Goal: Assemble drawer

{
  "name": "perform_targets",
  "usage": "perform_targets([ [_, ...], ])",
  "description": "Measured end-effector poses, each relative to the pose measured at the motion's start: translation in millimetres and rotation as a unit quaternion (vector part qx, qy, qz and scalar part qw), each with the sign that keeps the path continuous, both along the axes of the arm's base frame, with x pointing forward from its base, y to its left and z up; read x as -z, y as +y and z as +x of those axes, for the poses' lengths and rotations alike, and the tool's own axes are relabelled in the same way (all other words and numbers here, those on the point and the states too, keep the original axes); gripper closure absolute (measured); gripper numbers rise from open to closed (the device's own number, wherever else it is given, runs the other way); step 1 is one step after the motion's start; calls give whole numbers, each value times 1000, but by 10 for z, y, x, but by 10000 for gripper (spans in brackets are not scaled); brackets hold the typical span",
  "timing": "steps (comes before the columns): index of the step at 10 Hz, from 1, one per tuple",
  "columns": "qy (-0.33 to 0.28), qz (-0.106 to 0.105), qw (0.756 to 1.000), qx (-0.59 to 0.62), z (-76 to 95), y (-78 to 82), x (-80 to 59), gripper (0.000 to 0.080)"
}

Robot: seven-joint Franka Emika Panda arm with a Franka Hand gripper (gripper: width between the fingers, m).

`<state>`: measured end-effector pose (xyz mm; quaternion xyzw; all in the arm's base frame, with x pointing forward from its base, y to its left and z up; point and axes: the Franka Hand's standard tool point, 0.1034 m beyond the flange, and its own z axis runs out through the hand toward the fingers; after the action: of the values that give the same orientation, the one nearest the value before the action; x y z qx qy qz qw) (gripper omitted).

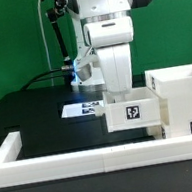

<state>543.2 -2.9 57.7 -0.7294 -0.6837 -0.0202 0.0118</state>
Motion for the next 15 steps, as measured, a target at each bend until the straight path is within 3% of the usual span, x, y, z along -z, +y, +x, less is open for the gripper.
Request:
perform_targets([
  [15,-12,4,1000,8,7,123,30,758],
])
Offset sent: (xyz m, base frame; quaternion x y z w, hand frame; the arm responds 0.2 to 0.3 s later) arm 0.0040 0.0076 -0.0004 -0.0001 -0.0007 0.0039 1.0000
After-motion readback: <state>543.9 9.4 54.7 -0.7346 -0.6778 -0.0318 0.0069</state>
